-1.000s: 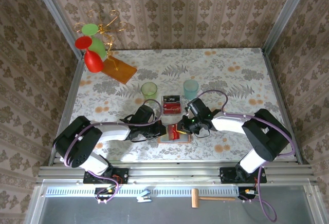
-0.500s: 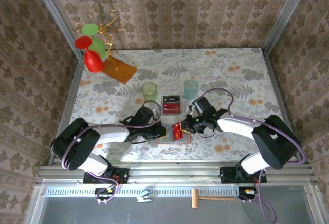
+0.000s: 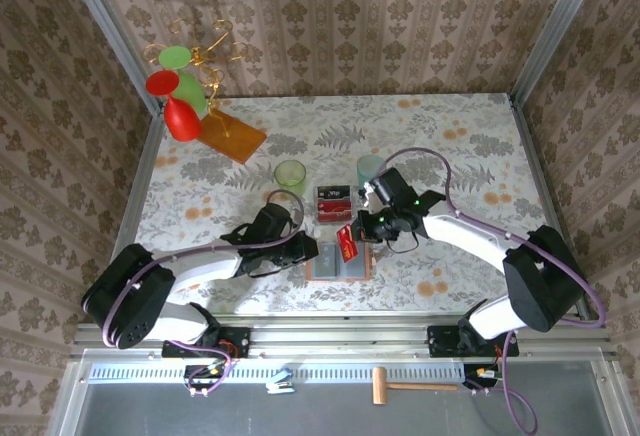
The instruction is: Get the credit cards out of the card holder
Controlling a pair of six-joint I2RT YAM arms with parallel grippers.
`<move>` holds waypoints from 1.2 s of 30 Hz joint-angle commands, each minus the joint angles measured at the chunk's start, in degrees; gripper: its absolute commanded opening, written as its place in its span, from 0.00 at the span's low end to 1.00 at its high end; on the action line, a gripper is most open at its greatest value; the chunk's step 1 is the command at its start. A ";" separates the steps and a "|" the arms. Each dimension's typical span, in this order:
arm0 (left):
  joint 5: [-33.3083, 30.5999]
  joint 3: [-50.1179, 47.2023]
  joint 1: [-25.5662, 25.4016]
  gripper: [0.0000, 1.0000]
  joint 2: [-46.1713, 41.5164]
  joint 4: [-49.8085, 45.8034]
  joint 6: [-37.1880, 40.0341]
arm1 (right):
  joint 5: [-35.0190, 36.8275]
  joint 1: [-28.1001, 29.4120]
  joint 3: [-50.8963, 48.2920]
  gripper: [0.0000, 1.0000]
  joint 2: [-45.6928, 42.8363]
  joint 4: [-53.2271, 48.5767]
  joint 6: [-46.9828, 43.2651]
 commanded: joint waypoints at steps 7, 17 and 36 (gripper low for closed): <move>1.73 1.74 6.37 0.17 -5.38 -6.40 4.82 | 3.70 -0.16 10.18 0.00 4.38 -12.99 -36.32; 3.25 2.45 12.05 0.21 -9.69 -10.67 8.69 | 5.82 -0.20 26.46 0.00 13.85 -26.00 -70.02; 5.05 0.78 20.50 0.23 -15.11 -13.44 10.47 | 8.59 -1.30 56.18 0.00 34.60 -42.41 -86.43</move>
